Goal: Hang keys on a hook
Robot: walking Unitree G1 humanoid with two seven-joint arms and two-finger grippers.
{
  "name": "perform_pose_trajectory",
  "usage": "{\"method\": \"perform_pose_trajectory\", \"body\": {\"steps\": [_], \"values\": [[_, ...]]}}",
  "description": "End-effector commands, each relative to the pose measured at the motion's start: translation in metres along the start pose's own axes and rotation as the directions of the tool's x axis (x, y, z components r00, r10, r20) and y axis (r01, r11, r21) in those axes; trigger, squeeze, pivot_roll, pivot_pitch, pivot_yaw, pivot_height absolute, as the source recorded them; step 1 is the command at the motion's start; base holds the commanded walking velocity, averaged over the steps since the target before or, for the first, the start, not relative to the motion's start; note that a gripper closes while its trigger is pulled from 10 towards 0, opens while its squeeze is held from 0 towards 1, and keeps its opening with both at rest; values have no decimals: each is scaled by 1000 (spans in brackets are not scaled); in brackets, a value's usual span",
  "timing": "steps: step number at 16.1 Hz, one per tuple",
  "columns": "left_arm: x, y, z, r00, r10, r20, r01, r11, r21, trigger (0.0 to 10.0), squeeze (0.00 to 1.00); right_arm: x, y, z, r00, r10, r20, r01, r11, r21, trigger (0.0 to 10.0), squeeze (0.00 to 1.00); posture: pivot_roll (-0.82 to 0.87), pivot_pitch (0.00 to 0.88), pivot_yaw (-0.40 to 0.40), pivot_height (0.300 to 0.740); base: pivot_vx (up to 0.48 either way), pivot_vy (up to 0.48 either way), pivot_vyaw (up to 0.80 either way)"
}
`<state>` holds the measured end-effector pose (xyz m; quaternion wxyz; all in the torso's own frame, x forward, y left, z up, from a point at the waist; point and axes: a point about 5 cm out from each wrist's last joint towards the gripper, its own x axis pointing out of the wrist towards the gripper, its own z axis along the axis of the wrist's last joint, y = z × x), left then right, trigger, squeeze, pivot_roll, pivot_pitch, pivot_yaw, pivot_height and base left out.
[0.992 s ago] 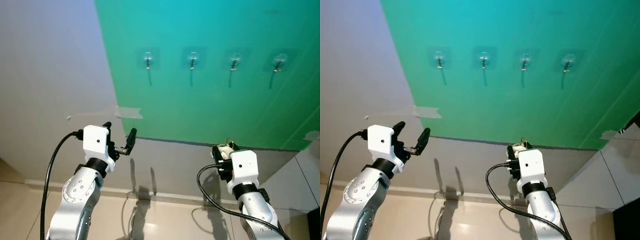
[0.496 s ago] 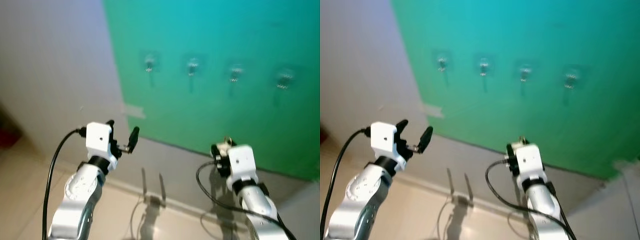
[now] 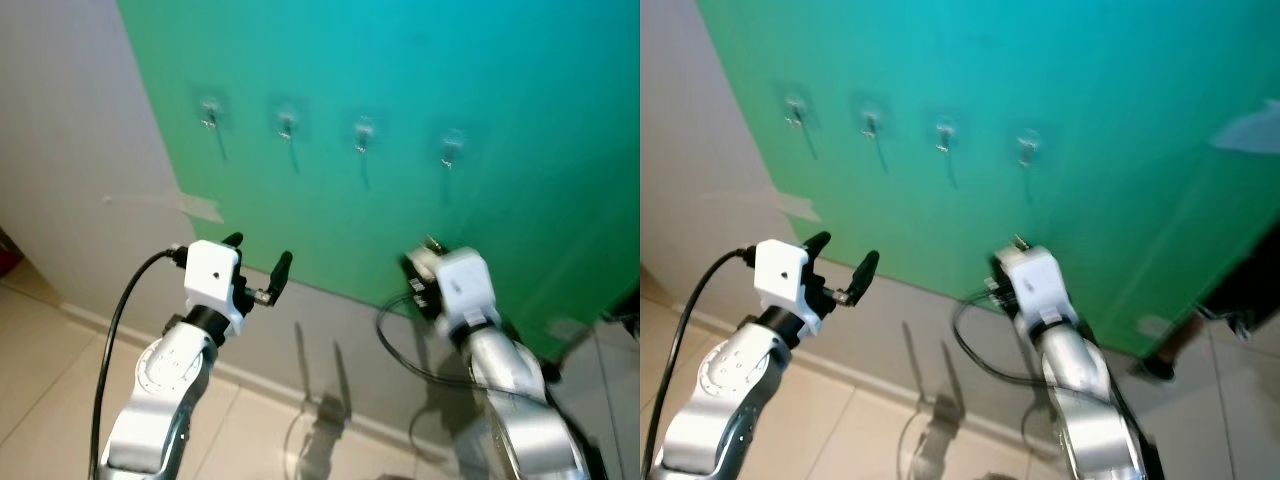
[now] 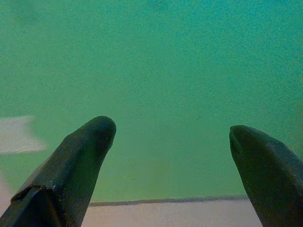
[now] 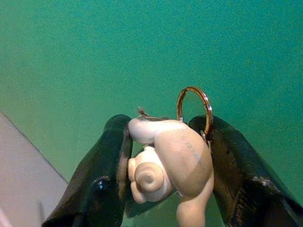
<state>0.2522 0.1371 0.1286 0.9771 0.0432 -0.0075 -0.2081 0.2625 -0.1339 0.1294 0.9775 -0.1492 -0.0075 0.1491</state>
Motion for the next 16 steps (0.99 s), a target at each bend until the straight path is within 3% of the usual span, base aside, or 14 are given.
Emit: {"method": "perform_pose_trajectory", "body": {"steps": [1,4,8,9,12,14,16], "values": [[8,-13,10,995,-94,43,92,995,43,10000,0,11,-6,17,998,46,44,-45,999,-28,10000,0,-11,0,0,740,0,0,0],[7,-19,10,995,-95,40,95,995,18,10000,0,17,-22,32,996,72,47,-70,996,-52,10000,0,-12,0,-23,740,0,0,0],[9,-21,7,995,-88,41,88,996,4,10000,0,19,-27,46,992,117,47,-114,992,-57,10000,0,-17,0,-35,740,0,0,0],[9,-21,7,995,-86,41,86,996,2,10000,0,19,-26,48,991,125,48,-123,991,-50,10000,0,-17,0,-35,740,0,0,0],[11,-22,6,995,-91,41,91,996,-1,10000,0,15,-2,81,930,341,135,-339,940,-38,10000,0,-23,0,-28,740,0,0,0],[13,-23,7,994,-98,47,98,995,3,10000,0,16,-5,89,930,333,155,-335,942,-19,10000,0,-21,0,-27,740,0,0,0],[18,-34,18,969,-218,117,222,975,-15,10000,0,20,-19,88,955,259,145,-259,966,-22,10000,0,-17,0,-36,740,0,0,0]]}}
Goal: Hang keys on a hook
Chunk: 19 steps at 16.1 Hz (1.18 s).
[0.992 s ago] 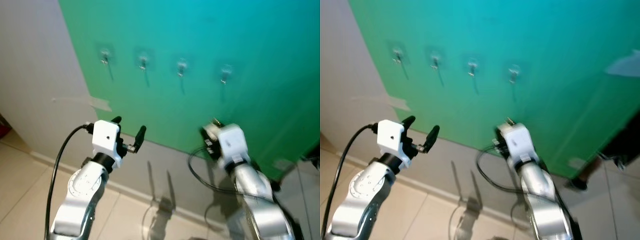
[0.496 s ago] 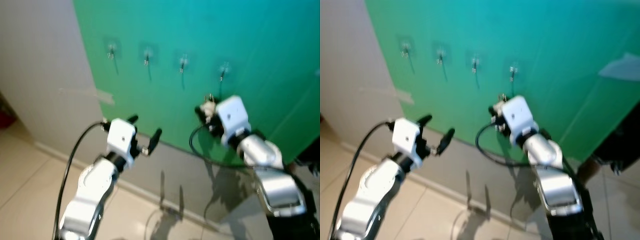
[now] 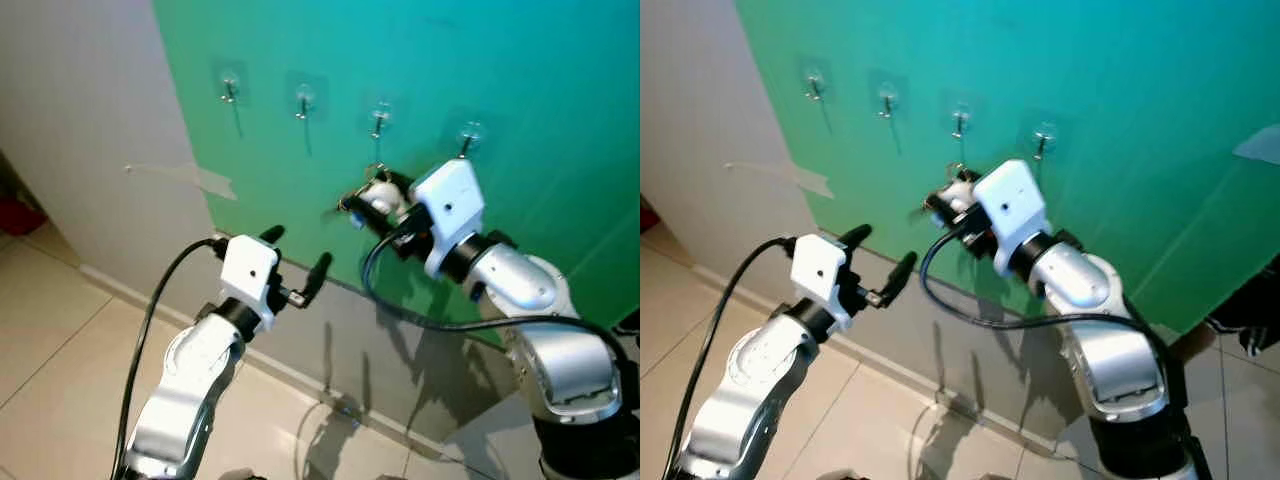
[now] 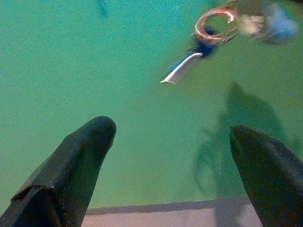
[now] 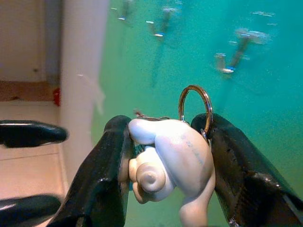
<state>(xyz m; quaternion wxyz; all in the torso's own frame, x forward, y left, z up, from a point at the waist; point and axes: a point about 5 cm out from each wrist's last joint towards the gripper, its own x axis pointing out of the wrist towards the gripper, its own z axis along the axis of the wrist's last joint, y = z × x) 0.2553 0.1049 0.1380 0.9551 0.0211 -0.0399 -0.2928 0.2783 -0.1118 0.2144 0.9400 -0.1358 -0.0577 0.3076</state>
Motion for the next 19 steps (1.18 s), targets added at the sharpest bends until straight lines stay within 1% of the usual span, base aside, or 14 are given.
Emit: {"method": "perform_pose_trajectory", "body": {"steps": [1,2,3,4,5,6,7,8,11,12,14,17,19], "values": [[6,-11,10,993,-102,63,104,994,-18,10000,0,-3,-16,0,997,-76,-17,75,996,-36,10000,0,-14,0,-41,740,0,0,0],[7,-21,11,984,-161,78,164,986,-33,10000,0,-5,-23,-1,995,-97,-34,96,994,-48,10000,0,-9,0,-58,740,0,0,0],[10,-32,13,971,-215,107,223,972,-74,10000,0,-7,-30,0,992,-113,-48,111,992,-53,10000,0,-5,0,-85,740,0,0,0],[10,-34,14,967,-226,117,237,967,-92,10000,0,-8,-31,0,992,-118,-52,115,992,-55,10000,0,-5,0,-85,740,0,0,0],[13,-42,15,949,-288,128,304,943,-136,10000,0,-9,-36,3,990,-126,-55,123,990,-64,10000,0,-23,0,-95,740,0,0,0],[15,-48,19,935,-322,151,344,927,-149,10000,0,-9,-38,9,992,-119,-48,116,991,-72,10000,0,-29,0,-97,740,0,0,0],[17,-49,21,931,-323,169,351,921,-171,10000,0,-9,-38,14,993,-110,-41,106,991,-79,10000,0,-41,0,-94,740,0,0,0],[22,-52,23,925,-330,190,364,911,-191,10000,0,-9,-37,23,996,-88,-20,86,993,-77,10000,0,-58,0,-89,740,0,0,0],[28,-57,30,904,-360,228,405,893,-195,10000,0,-11,-40,31,997,-80,-10,80,995,-68,10000,0,-80,0,-81,740,0,0,0],[29,-58,32,901,-362,237,410,891,-197,10000,0,-14,-45,37,996,-88,-10,87,994,-67,10000,0,-96,0,-78,740,0,0,0],[30,-59,32,902,-360,238,408,890,-203,10000,0,-19,-50,41,994,-110,-12,109,993,-39,10000,0,-106,0,-76,740,0,0,0],[33,-59,31,905,-354,237,404,890,-213,10000,0,-25,-50,46,993,-115,-13,115,993,6,10000,0,-114,0,-72,740,0,0,0],[34,-58,31,906,-353,236,402,890,-214,10000,0,-28,-47,44,994,-109,-28,110,993,35,10000,0,-117,0,-68,740,0,0,0]]}}
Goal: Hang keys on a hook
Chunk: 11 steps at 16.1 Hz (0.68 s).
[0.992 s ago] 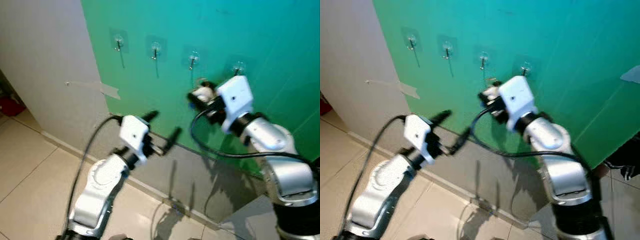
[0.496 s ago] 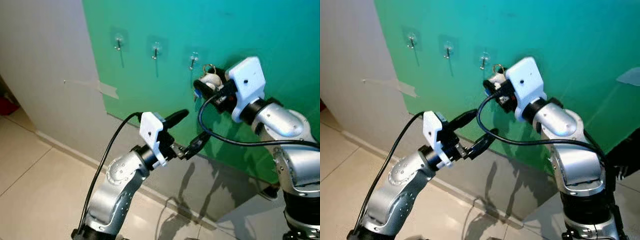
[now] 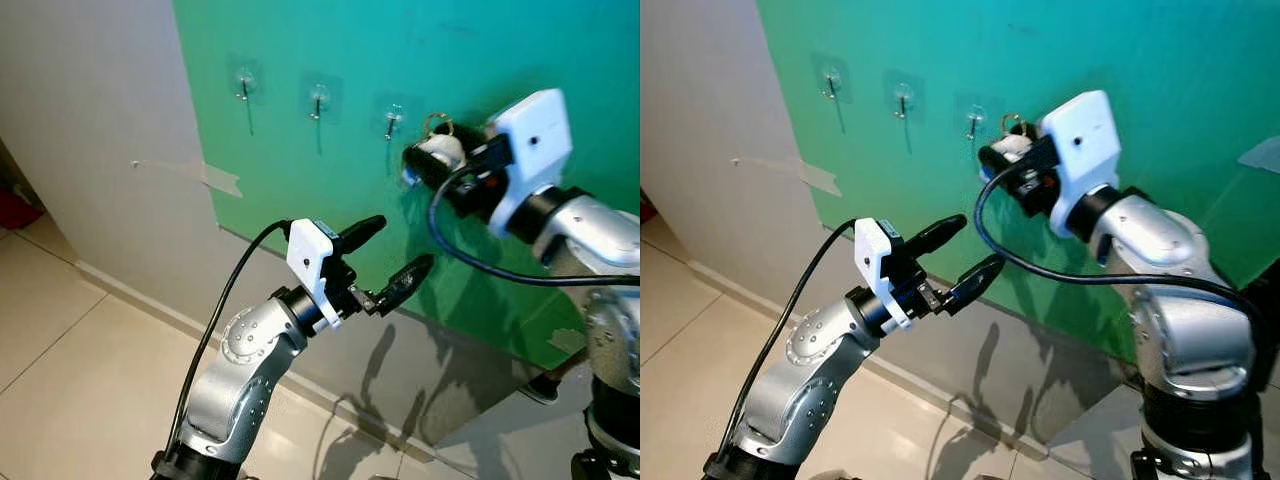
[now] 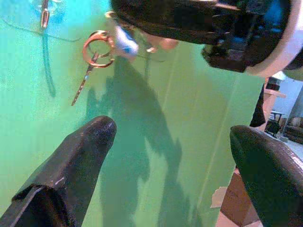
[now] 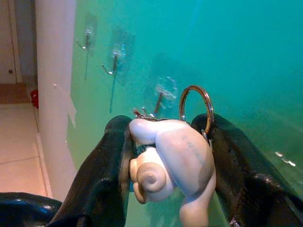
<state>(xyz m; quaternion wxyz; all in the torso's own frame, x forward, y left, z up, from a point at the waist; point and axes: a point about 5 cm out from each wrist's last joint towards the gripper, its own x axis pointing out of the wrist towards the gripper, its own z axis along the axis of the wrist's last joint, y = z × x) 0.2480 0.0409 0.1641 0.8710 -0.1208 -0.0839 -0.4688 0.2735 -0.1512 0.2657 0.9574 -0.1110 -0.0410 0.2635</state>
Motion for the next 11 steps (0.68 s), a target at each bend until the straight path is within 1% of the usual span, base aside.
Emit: {"method": "perform_pose_trajectory", "body": {"steps": [1,3,4,6,11], "values": [[4,0,2,1000,-16,9,16,1000,-5,10000,0,-8,0,-3,999,-31,-21,33,996,80,10000,0,-121,0,-65,740,0,0,0],[3,1,1,1000,-13,6,13,1000,-8,10000,0,-13,2,-8,998,-58,-39,64,983,171,10000,0,-126,0,-60,740,0,0,0],[3,1,1,1000,-14,5,14,1000,-9,10000,0,-17,6,-10,997,-57,-50,66,979,194,10000,0,-130,0,-57,740,0,0,0],[3,1,1,1000,-19,0,19,1000,-12,10000,0,-23,15,-15,997,-35,-75,51,973,225,10000,0,-140,0,-47,740,0,0,0],[4,2,0,1000,-29,-10,29,999,-16,10000,0,-24,12,-13,993,-81,-81,101,953,287,10000,0,-147,0,-32,740,0,0,0]]}}
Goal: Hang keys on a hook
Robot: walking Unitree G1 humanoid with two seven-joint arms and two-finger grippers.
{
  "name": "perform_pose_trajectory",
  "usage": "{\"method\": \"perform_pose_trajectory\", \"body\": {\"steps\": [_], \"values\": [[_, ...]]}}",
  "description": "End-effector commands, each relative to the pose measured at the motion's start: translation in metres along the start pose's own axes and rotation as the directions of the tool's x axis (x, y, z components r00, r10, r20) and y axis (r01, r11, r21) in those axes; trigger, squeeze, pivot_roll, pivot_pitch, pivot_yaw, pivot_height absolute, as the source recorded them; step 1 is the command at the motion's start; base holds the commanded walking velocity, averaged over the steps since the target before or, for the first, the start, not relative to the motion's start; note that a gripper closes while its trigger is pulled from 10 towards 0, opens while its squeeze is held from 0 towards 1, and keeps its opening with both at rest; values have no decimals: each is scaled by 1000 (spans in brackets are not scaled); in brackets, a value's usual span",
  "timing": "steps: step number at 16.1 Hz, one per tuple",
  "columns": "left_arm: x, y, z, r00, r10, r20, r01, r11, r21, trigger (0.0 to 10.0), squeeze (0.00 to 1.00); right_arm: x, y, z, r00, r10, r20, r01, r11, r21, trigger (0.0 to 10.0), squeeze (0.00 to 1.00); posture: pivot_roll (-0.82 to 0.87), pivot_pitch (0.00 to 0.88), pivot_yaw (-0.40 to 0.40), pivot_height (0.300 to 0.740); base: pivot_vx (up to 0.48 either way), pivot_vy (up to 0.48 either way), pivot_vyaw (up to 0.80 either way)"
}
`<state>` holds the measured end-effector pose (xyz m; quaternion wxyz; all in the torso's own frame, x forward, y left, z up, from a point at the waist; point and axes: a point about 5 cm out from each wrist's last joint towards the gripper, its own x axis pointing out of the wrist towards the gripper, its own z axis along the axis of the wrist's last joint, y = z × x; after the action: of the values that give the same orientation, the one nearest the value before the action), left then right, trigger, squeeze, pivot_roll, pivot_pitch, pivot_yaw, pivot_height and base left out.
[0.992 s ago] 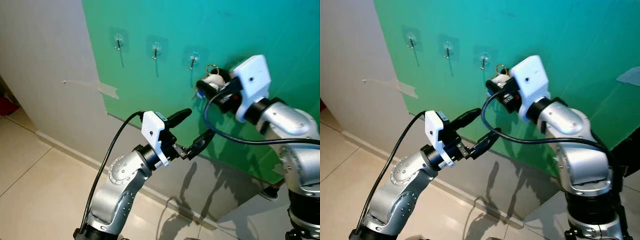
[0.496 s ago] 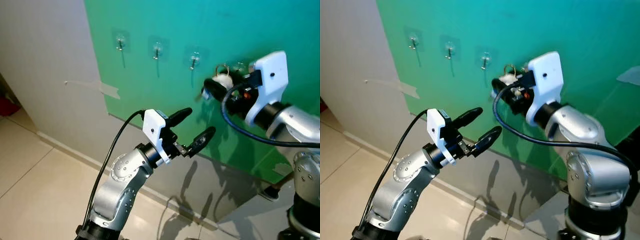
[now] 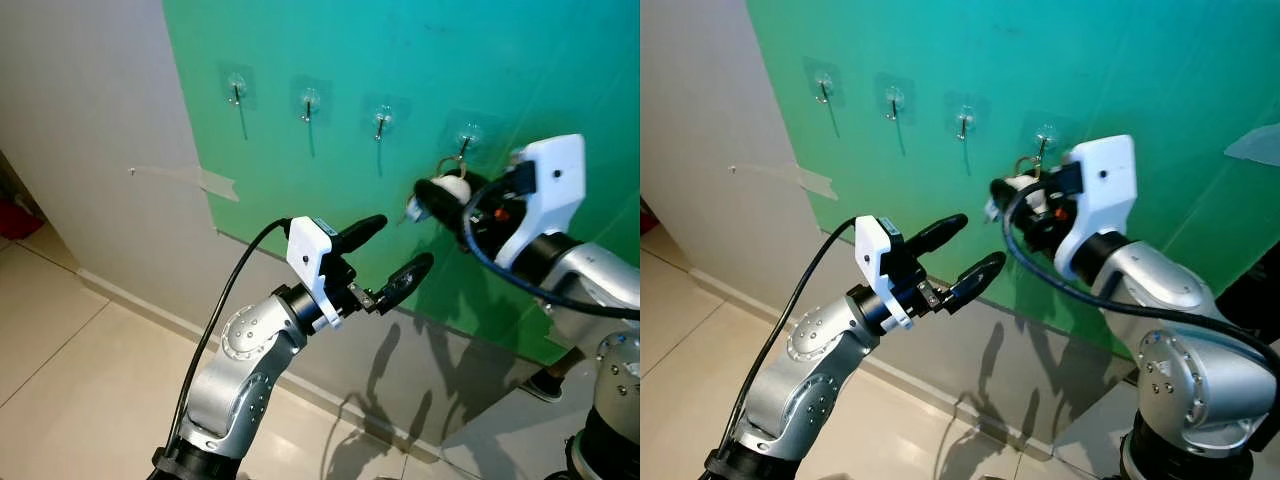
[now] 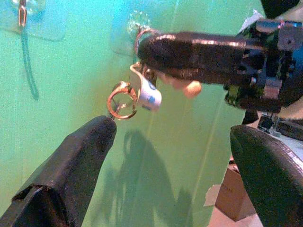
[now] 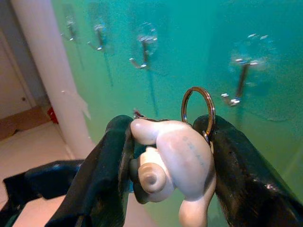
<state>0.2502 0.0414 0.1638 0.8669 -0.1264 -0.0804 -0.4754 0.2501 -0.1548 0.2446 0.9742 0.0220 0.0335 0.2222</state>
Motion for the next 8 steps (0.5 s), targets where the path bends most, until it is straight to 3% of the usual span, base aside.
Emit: {"method": "perform_pose_trajectory", "body": {"steps": [1,4,8], "values": [[3,0,0,1000,-17,-9,17,1000,-1,10000,0,-2,0,6,1000,-4,18,4,1000,-7,10000,0,-147,0,-32,740,0,0,0],[4,0,-1,1000,-19,-11,19,1000,-4,10000,0,-3,2,10,999,11,30,-10,999,-31,10000,0,-147,0,-33,740,0,0,0],[3,1,-1,1000,-19,-13,19,1000,-3,10000,0,4,0,3,1000,11,12,-12,997,70,10000,0,-133,0,-38,740,0,0,0]]}}
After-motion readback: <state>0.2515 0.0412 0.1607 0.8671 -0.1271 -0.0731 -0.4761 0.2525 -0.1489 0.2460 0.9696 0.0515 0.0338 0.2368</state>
